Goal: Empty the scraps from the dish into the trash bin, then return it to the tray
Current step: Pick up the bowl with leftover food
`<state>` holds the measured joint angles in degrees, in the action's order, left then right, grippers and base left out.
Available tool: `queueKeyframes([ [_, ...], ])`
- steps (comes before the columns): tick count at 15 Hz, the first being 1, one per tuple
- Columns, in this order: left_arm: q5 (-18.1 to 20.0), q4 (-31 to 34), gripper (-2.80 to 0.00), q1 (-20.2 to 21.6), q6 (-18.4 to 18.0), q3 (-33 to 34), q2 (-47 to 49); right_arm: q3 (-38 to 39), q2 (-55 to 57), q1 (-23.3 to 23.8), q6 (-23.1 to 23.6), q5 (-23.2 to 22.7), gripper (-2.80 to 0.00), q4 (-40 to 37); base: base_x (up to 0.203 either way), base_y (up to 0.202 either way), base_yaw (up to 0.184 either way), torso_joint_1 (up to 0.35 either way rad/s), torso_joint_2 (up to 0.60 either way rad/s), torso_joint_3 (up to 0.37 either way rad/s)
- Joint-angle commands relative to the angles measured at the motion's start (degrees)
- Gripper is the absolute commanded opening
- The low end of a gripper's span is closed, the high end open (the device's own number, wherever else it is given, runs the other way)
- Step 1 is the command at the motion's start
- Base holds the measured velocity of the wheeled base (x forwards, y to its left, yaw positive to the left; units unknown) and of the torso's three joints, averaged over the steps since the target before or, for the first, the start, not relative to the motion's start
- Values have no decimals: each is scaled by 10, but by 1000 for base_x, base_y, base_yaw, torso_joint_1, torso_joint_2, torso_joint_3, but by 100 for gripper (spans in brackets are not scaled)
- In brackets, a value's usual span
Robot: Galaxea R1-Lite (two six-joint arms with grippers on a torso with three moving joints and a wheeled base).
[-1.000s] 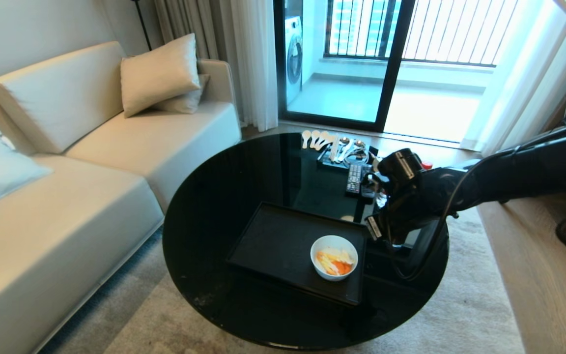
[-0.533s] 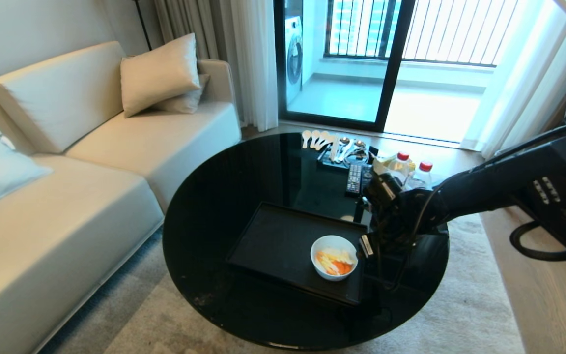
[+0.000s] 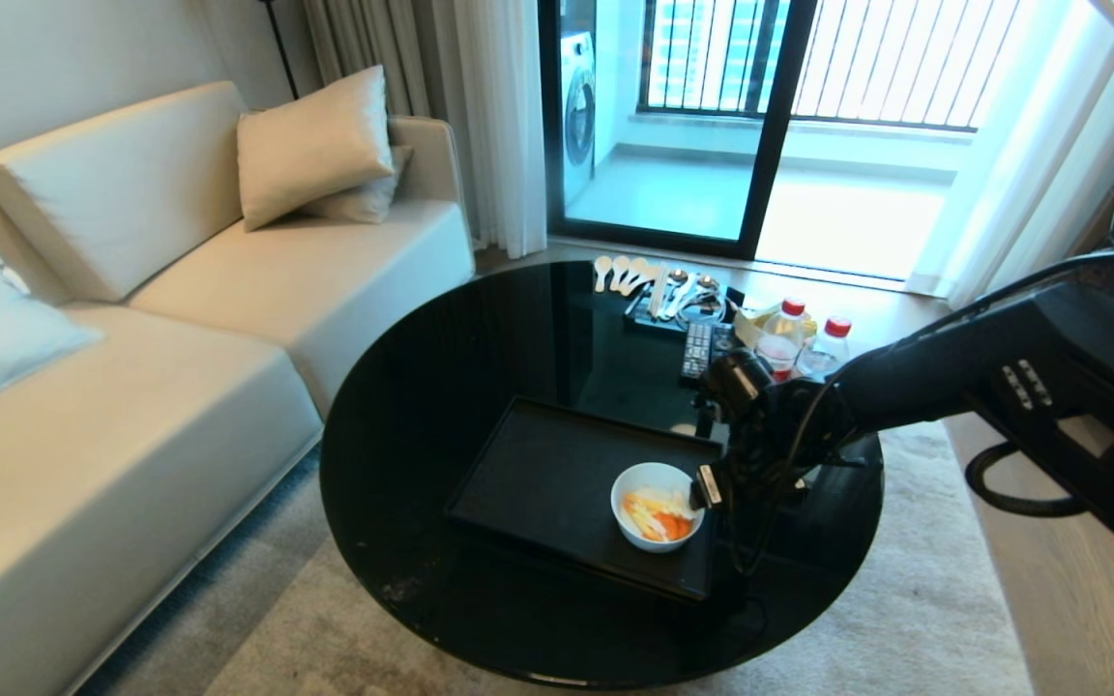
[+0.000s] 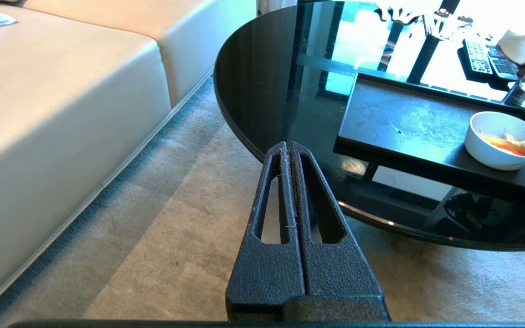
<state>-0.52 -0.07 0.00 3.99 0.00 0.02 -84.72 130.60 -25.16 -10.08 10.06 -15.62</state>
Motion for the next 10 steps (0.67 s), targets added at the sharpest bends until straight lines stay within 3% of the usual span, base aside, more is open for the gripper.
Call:
queueKeyframes([
  [1, 0, 0, -280, 0, 1, 0, 0, -12, 1, -2, 0, 1, 0, -1, 0, 0, 0, 0, 0, 0],
  [10, 0, 0, -280, 0, 1, 0, 0, -53, 34, -28, -13, 13, 0, 0, 0, 0, 0, 0, 0, 0],
])
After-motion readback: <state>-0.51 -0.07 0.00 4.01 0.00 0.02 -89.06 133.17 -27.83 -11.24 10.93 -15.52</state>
